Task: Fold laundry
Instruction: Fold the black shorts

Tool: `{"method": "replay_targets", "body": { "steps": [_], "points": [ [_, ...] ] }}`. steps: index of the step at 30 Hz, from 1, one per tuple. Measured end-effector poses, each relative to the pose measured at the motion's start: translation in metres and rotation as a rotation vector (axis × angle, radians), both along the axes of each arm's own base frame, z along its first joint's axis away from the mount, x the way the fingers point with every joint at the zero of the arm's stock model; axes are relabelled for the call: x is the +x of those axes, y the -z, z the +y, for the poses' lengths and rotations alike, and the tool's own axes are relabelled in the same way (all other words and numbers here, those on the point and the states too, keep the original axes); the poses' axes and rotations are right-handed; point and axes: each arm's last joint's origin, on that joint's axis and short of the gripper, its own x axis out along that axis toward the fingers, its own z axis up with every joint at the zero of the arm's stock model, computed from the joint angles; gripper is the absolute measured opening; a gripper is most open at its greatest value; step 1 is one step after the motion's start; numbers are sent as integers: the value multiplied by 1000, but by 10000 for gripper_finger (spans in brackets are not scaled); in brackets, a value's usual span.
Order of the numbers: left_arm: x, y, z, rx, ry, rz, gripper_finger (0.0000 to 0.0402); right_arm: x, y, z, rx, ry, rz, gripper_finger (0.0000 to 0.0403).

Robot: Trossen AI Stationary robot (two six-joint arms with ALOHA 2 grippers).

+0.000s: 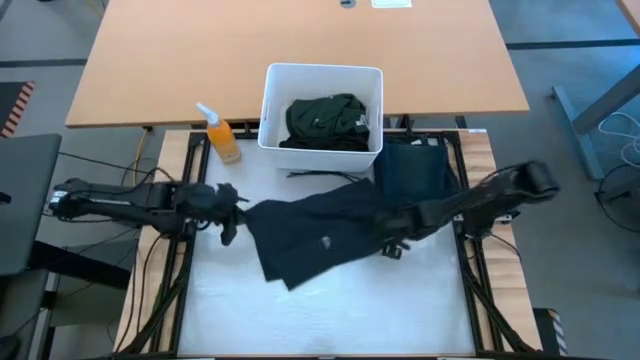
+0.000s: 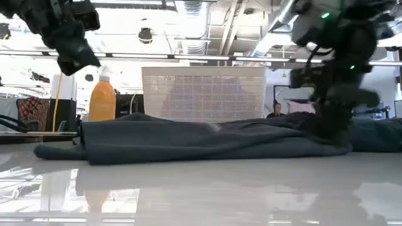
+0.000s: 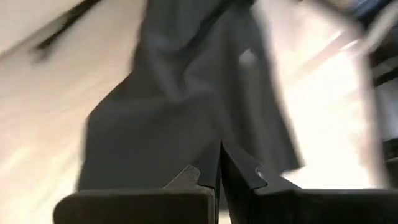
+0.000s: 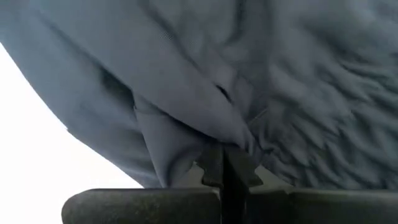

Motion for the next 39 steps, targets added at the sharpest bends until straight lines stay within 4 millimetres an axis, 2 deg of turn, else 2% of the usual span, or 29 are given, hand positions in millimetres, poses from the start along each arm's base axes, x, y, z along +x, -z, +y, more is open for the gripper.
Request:
{"method": "replay_targets", "body": {
  "steps": [5,8,12,16,19,21,26,30,35,39],
  "points": [
    [31,21,-31,-78,175,-313,0,-21,-25,1,82,19,-323,20],
    [54,29,-53,-37,244,-360,0,-27,-42,3,59,25,-437,20],
    [94,31,-86,68,360,-277,0,-31,-65,7,44,31,-557,20],
    [128,41,-117,189,479,-13,1,-30,-77,16,64,-2,-653,20],
    [141,56,-132,275,513,234,12,-28,-77,24,76,-31,-667,20],
    [150,65,-140,304,525,330,26,-27,-73,28,75,-53,-646,20],
    [168,80,-158,321,547,356,70,-20,-61,36,64,-77,-591,20],
    [172,101,-162,298,567,396,92,-13,-49,39,55,-73,-548,20],
    [174,112,-164,169,586,444,88,-5,-41,47,71,-91,-550,20],
    [173,112,-164,174,573,451,52,4,-33,60,93,-123,-579,20]
  ]
}}
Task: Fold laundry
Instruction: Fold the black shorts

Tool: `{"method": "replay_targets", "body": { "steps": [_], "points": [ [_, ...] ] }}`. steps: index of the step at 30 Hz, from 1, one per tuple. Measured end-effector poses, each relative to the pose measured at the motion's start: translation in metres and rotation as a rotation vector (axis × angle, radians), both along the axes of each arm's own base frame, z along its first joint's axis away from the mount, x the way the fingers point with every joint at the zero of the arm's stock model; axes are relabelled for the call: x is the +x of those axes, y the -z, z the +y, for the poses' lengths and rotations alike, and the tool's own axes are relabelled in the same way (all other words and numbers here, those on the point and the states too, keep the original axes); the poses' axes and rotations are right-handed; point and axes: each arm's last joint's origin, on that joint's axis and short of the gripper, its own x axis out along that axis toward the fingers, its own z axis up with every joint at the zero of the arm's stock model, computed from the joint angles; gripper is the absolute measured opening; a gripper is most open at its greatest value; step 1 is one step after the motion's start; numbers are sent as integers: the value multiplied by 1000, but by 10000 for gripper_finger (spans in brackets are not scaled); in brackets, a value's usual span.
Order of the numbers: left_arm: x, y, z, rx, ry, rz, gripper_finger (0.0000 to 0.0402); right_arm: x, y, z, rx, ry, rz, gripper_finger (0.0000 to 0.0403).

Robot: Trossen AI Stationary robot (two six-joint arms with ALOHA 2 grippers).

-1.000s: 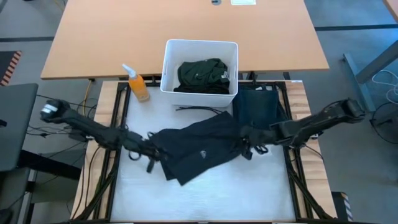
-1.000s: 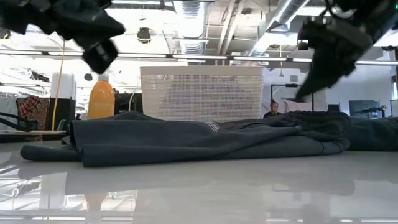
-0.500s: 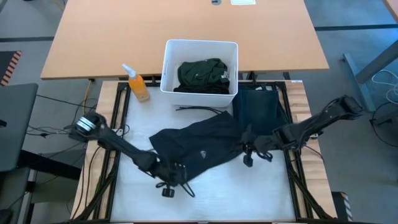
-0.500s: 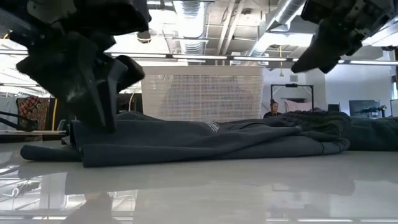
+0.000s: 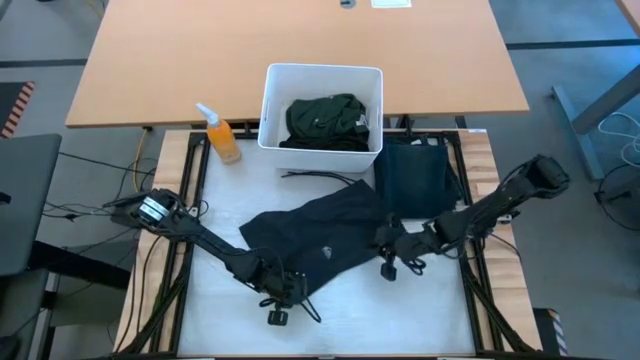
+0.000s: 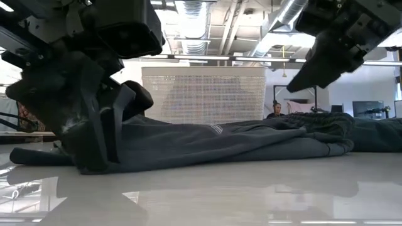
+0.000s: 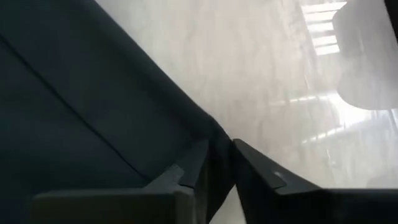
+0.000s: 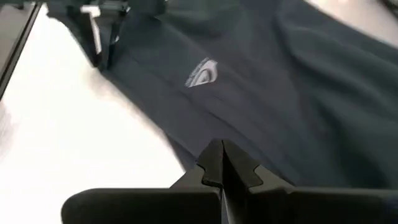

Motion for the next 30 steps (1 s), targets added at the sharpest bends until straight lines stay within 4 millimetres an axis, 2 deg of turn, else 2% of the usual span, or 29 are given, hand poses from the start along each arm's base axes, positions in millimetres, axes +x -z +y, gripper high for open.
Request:
{"method": "replay_targets", "body": {
  "steps": [3,7,12,16,22,26,30],
  "points": [
    [-1,-1,0,4,-2,6,11,4,15,10,7,-26,46,20],
    [-9,-11,3,22,10,32,2,7,40,19,23,-37,150,20],
    [-24,-44,12,70,-18,11,0,12,63,16,15,11,233,20],
    [-42,-65,23,153,-85,35,0,17,71,10,12,53,259,20],
    [-67,-79,31,257,-191,110,0,10,66,5,22,32,317,20],
    [-71,-78,25,256,-215,113,0,1,53,2,32,18,326,20],
    [-70,-74,16,232,-202,92,0,0,36,0,52,13,251,20]
  ]
}}
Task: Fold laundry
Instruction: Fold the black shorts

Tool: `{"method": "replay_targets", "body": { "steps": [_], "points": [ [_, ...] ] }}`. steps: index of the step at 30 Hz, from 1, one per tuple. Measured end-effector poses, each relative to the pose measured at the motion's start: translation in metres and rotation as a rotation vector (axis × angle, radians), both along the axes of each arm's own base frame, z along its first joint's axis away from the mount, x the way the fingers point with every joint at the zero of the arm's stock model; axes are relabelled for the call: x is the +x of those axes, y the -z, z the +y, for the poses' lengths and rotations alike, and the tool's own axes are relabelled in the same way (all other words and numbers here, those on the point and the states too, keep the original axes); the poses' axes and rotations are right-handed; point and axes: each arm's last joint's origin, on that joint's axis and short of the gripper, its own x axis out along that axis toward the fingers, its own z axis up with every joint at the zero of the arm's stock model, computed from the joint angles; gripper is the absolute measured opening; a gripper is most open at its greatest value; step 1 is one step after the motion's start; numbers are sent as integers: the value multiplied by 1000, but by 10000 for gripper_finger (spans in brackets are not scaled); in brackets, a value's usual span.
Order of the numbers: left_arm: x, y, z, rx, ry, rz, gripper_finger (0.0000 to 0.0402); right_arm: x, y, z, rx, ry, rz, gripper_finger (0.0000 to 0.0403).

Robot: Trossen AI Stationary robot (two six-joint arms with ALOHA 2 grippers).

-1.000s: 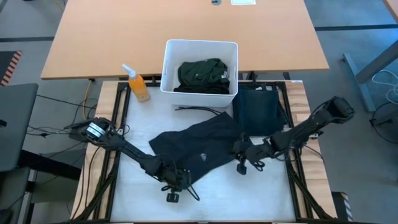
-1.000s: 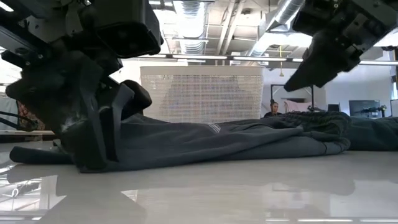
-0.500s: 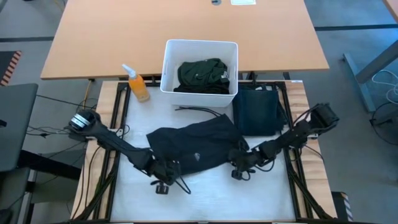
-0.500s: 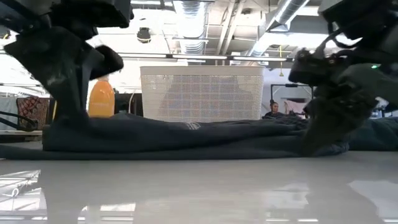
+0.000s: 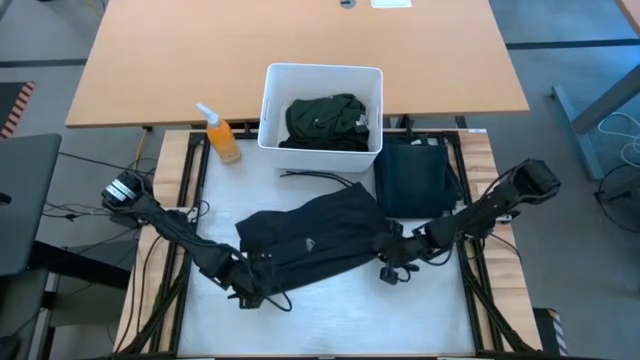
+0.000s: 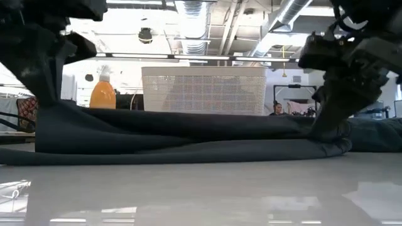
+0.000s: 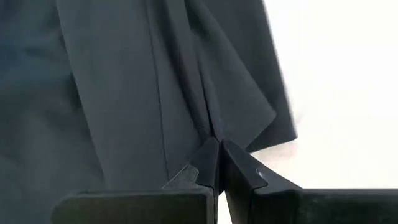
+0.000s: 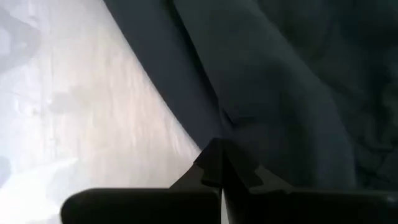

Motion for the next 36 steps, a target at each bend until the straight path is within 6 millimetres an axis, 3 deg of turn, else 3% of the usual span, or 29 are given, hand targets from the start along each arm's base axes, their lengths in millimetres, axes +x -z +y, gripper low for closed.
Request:
{"method": "replay_targets", "body": {
  "steps": [5,12,15,20,27,36],
  "points": [
    [-1,-8,3,32,26,-43,0,3,-14,1,16,-27,-108,20],
    [5,-47,12,142,40,-25,0,10,-21,3,39,-6,-211,20],
    [7,-64,11,165,56,-56,0,22,-18,10,71,-30,-300,20],
    [5,-76,13,237,71,-39,0,58,-7,32,95,-153,-523,20],
    [3,-83,17,271,32,-25,0,126,19,54,-58,-184,-386,20],
    [13,-57,3,281,64,49,0,205,5,83,-241,-210,-403,20]
  ]
}}
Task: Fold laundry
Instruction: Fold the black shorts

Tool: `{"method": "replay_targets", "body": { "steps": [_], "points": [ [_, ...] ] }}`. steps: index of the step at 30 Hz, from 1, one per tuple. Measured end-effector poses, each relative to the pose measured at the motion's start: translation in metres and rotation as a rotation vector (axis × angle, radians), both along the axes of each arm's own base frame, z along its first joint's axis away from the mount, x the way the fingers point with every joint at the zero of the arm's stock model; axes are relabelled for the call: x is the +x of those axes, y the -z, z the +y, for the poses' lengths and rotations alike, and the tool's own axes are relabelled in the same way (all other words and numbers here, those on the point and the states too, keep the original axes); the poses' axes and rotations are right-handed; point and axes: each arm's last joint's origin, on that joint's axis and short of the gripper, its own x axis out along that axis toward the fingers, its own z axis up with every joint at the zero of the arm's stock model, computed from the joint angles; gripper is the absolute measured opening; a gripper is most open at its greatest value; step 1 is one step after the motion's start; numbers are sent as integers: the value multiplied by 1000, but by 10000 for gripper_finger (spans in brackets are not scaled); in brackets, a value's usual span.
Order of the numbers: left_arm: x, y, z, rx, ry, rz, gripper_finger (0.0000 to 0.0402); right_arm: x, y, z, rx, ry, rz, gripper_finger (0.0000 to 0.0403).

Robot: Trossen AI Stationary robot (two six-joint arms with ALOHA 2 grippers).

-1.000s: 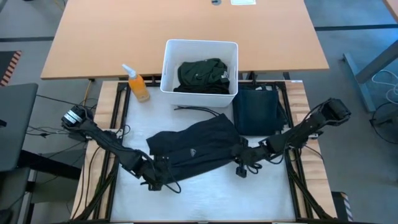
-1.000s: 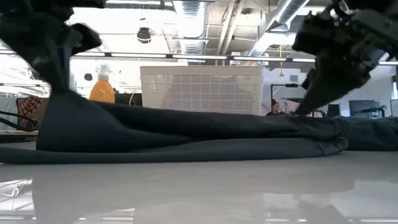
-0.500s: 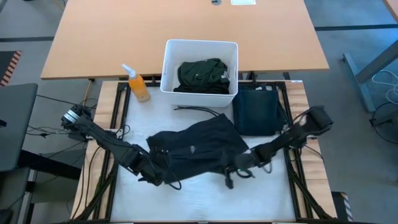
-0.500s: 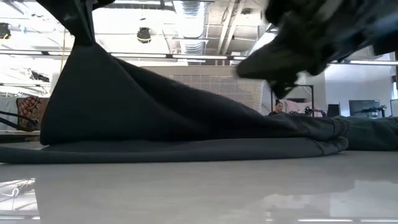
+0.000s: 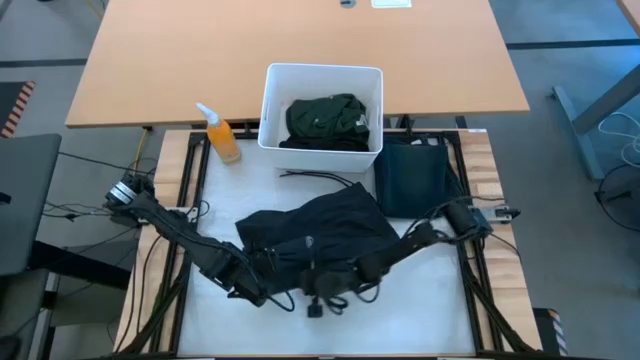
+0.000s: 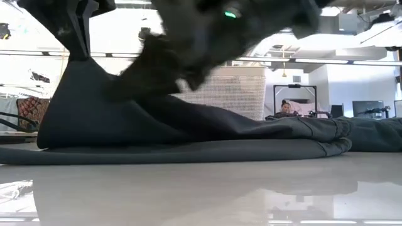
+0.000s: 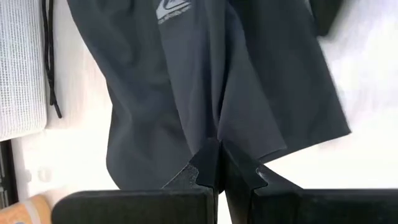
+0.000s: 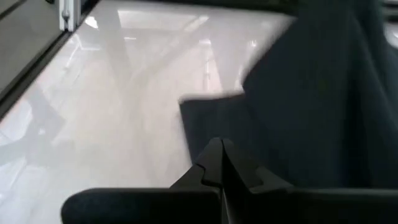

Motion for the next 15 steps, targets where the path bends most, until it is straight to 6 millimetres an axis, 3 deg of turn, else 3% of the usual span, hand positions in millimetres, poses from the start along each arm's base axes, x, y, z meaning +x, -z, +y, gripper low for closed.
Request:
{"method": "replay_targets", "body": {
  "steps": [4,8,15],
  "points": [
    [1,2,0,14,0,8,0,28,13,7,-6,-34,50,20],
    [0,3,-1,10,-8,11,0,39,29,11,16,-27,154,20],
    [-4,3,-3,16,-9,24,0,29,-7,21,-5,-97,157,20]
  ]
}}
